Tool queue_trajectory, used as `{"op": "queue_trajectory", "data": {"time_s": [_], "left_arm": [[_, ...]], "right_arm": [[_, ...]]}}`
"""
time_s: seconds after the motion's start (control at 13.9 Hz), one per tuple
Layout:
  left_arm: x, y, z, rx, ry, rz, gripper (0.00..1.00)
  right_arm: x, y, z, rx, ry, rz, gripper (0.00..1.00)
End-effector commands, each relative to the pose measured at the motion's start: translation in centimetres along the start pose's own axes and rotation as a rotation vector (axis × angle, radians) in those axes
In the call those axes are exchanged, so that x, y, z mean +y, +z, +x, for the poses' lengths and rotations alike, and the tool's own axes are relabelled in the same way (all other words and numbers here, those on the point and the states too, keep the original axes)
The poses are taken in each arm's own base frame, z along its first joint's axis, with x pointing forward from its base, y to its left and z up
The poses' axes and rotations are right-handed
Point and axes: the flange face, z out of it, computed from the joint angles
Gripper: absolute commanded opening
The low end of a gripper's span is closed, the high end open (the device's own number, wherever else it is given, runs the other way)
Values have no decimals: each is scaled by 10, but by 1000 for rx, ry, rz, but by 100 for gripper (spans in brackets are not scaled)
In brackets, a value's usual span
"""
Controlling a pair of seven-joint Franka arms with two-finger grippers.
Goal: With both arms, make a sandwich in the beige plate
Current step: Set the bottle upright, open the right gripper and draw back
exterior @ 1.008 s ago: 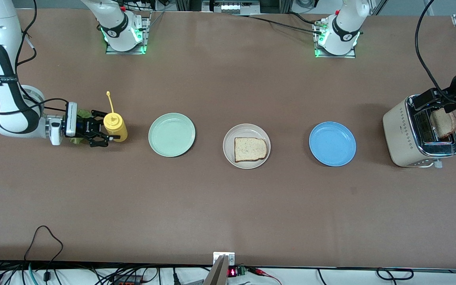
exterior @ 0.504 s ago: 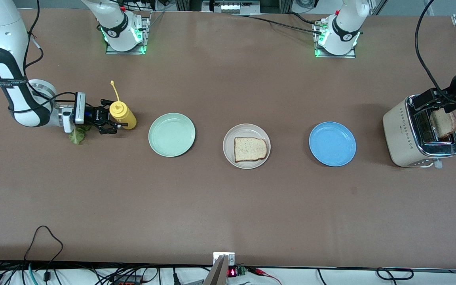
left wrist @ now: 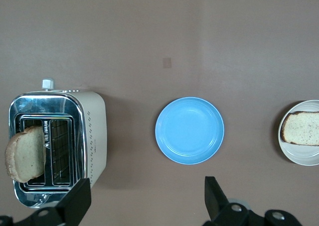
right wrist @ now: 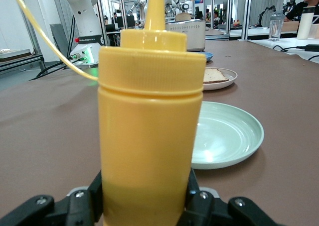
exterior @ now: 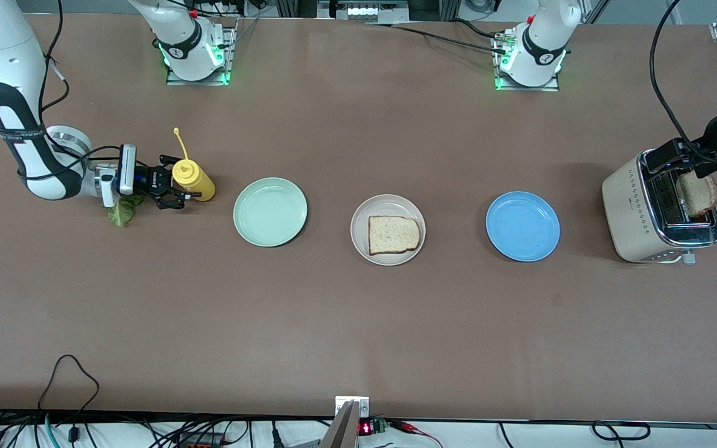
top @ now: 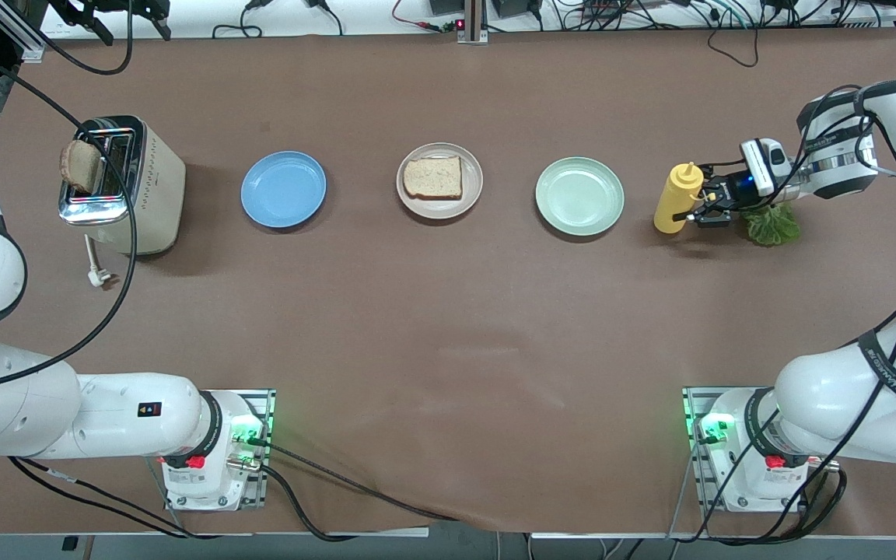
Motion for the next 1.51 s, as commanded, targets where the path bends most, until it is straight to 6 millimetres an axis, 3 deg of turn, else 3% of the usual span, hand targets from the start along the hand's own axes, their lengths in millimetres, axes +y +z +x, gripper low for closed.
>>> {"op": "queue_trajectory", "data": {"time_s": [0.0,0.22,0.43,0.94,1.22,1.44], "left_arm": [[1,-4,-1,12,12,-1,100],[-3,-1,-1,6,4,-3,100],[-2,-1,-2,1,5,-4,100],[4,0,-2,-4,13,-5,100],[-2,2,-1,-4,5,-7,100],[-2,2,-1,-4,5,-7,100]], "right_arm": [[-1,0,0,35,-48,-26,3],[-3,-1,-4,38,-35,-28,39],[-3,-1,-2,52,-28,-26,99],[8,-28,1,27,-20,-54,100],[-7,-55,-12,-14,-12,-32,100],[-11,-62,-15,-27,-7,-27,100]]}}
